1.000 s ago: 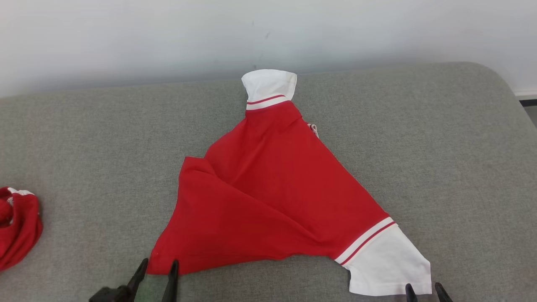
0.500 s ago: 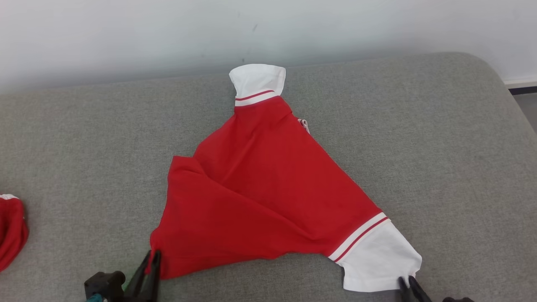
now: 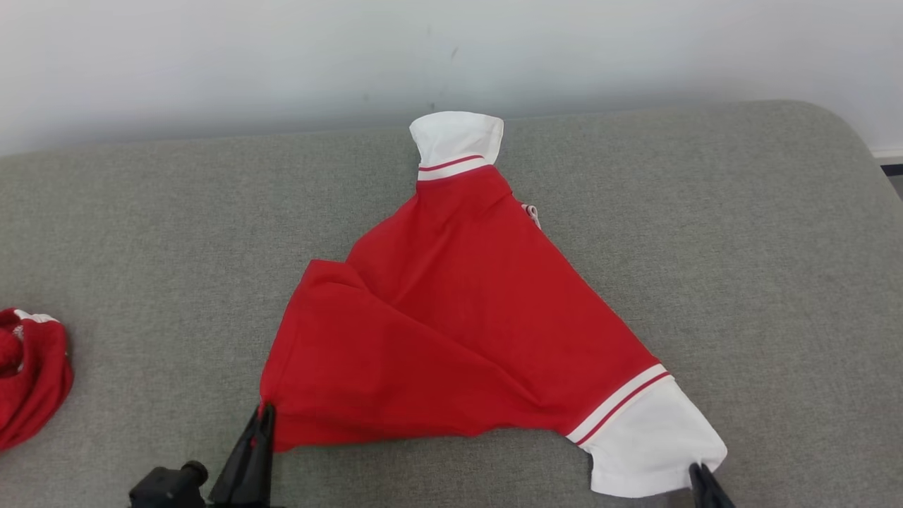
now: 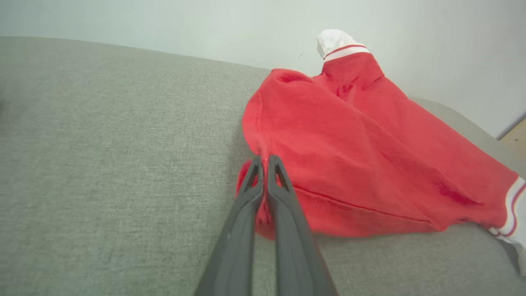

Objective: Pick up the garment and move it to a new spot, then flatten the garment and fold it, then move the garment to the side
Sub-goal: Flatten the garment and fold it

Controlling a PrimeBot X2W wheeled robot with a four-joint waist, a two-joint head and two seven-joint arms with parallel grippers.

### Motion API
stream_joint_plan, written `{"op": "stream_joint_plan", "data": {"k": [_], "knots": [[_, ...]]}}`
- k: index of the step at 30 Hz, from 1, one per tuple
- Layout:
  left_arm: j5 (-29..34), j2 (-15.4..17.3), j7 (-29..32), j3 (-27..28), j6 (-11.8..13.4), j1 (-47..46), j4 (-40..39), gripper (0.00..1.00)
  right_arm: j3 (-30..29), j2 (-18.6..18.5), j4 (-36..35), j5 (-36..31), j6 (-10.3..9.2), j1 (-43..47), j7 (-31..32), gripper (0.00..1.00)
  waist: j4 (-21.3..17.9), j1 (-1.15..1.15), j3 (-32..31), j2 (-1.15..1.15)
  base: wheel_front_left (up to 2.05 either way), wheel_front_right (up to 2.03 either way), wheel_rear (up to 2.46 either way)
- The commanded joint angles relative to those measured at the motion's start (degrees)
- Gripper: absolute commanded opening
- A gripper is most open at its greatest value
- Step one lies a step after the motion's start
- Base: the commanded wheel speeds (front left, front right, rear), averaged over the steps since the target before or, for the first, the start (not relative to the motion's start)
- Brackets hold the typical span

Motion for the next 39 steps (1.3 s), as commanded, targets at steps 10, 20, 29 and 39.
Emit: {"op": "stream_joint_plan", "data": {"k": [10,20,29,39], "knots": [[-1.5,2.6,2.4,0.7,-0.9,-6.3,-8.3,0.00,1.3,-3.6,-10.4,5.1,0.08,-5.4,0.0,0.00,-0.2,0.00,1.4,0.00,0.00,0.00,0.00],[-11.7,10.2,15.4,-2.5,-1.4,-31.8,-7.4,0.00,5.1,-10.9,-5.9,10.4,0.08,-32.7,3.1,0.00,-0.9,0.00,7.0,0.00,0.00,0.00,0.00],[-20.6,12.7,23.3,-7.9,-1.4,-64.3,4.3,0.00,7.2,-12.7,8.8,16.0,0.08,-70.3,9.2,0.00,0.5,0.00,16.3,0.00,0.00,0.00,0.00],[-24.0,10.2,19.7,-10.5,-1.4,-94.0,21.1,0.00,8.0,-10.4,28.9,12.9,0.08,-106.5,10.5,0.00,1.0,0.00,24.3,0.00,0.00,0.00,0.00]]}}
